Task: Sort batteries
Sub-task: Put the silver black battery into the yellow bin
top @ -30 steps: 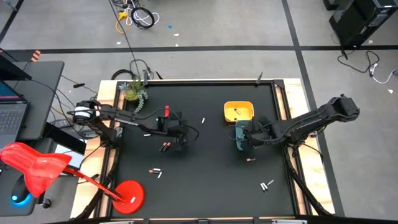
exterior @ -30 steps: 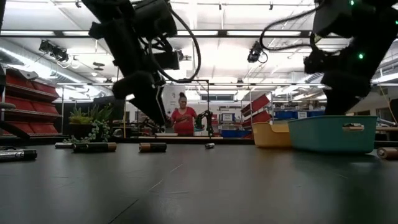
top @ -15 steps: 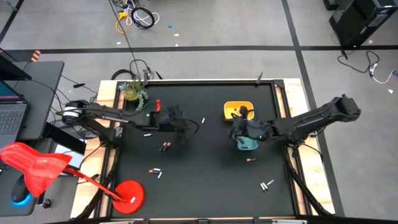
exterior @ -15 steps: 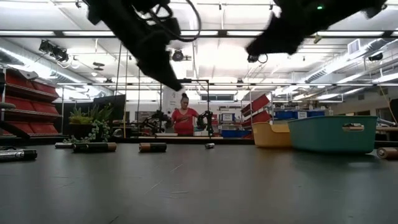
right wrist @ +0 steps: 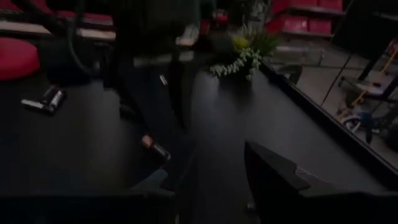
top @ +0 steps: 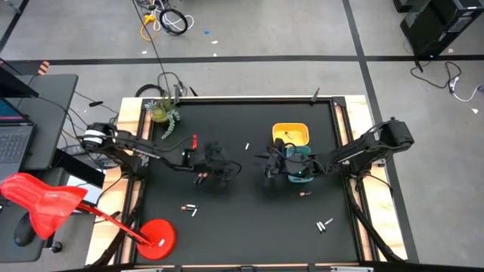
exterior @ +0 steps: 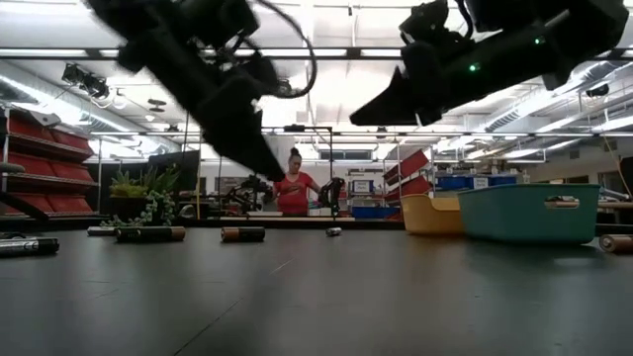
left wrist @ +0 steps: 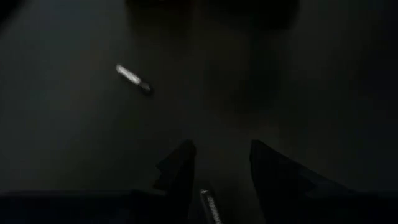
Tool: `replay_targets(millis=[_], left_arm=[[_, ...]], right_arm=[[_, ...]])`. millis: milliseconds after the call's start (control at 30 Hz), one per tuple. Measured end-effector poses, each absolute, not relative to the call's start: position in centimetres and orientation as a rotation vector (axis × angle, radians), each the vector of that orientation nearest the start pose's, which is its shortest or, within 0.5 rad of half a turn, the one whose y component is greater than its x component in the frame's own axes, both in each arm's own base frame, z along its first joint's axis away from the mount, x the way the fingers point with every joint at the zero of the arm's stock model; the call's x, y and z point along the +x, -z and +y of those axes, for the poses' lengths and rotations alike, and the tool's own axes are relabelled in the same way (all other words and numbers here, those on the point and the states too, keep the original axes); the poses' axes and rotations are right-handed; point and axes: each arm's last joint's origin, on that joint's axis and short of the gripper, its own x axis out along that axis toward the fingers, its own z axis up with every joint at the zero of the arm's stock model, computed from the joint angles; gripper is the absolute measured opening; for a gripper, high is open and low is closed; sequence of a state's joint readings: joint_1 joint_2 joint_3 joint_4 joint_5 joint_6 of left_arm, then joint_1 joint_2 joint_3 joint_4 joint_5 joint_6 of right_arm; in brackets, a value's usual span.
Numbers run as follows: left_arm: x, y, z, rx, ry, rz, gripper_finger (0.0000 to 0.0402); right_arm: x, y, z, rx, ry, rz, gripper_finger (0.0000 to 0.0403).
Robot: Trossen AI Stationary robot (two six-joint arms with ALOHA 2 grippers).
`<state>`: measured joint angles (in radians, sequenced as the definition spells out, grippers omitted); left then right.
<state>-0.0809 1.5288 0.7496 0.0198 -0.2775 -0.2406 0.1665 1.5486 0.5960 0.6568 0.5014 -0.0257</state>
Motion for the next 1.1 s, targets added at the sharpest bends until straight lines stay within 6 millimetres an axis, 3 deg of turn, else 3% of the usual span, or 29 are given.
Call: replay_targets(millis=[100, 233, 500, 667, 767, 900, 1100], left_arm=[[28.3, -15.5, -1.7, -0.142, -0.288, 0.690, 0.0156], [28.1, -15.2, -1.2, -0.170, -0.329, 0.664, 0.0156], [29.5, -17.1, -2.2, -0.141, -0.155, 0.552, 0.0156], [30.3, -18.1, -2.3, -0.111, -0.138, 0.506, 0.0156], [30.3, -18.1, -2.3, -0.078, -0.128, 0.515, 0.0156], [30.2, -18.0, -1.9, 0.052, -0.176, 0.529, 0.0156], [30.4, -18.4, -0.4, 0.144, -0.287, 0.500, 0.0156]], right_arm=[[29.5, -17.6, 3.5, -0.143, 0.328, 0.259, 0.0139], [29.5, -17.8, 3.5, -0.176, 0.326, 0.236, 0.0138], [29.3, -18.5, 3.5, -0.209, 0.327, 0.216, 0.0138], [28.0, -20.5, 3.5, -0.217, 0.323, 0.230, 0.0138], [26.0, -22.1, 4.1, -0.180, 0.290, 0.355, 0.0138], [23.0, -24.6, 5.6, 0.007, 0.201, 0.570, 0.0133], [20.4, -25.2, 9.5, 0.343, 0.011, 0.860, 0.0130]])
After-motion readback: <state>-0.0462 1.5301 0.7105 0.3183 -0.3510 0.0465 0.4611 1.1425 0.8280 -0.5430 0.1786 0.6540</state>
